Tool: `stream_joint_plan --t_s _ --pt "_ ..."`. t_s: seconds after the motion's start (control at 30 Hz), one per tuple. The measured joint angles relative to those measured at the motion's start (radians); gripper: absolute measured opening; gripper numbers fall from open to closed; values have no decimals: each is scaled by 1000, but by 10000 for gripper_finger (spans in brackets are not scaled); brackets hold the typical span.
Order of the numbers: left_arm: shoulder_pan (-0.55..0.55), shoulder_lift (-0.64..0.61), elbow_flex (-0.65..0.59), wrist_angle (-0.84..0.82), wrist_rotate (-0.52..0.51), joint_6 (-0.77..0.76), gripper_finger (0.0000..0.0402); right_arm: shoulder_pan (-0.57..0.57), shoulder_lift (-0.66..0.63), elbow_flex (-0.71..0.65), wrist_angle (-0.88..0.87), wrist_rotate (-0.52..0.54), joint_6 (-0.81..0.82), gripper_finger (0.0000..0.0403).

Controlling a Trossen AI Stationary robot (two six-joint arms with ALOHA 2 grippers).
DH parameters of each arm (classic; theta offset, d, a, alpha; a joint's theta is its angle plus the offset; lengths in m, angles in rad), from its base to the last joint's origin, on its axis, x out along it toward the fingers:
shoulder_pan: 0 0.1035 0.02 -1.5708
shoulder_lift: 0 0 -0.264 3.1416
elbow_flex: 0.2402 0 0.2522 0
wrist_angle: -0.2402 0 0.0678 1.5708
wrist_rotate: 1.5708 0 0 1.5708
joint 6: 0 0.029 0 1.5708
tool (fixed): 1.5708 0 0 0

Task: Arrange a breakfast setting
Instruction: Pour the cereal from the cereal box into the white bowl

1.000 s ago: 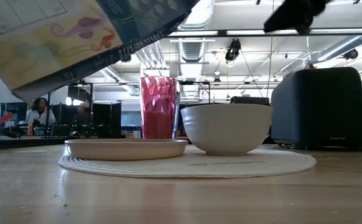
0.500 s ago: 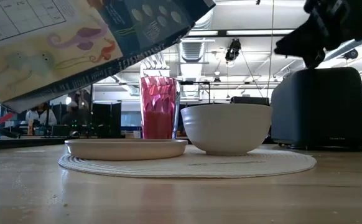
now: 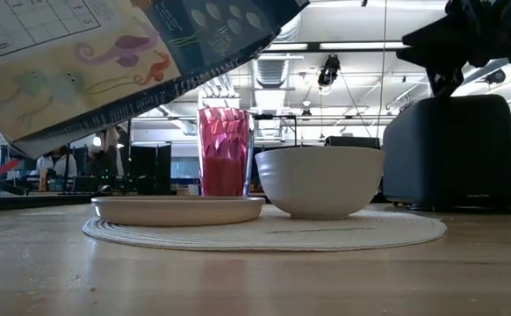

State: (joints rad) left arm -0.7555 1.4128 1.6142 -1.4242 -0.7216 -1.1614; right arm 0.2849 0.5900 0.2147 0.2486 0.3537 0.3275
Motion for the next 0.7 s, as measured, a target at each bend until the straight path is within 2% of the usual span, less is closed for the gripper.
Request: stream_joint_plan --t_s 0.2,0.47,0.7 --pt "0 0 0 9 -3 0 0 6 7 -5 76 -288 44 95" --pt "0 0 0 18 -5 0 0 12 40 -38 83 -374 54 95" --pt "0 0 -1 39 -4 0 0 13 45 -71 86 -523 95 95"
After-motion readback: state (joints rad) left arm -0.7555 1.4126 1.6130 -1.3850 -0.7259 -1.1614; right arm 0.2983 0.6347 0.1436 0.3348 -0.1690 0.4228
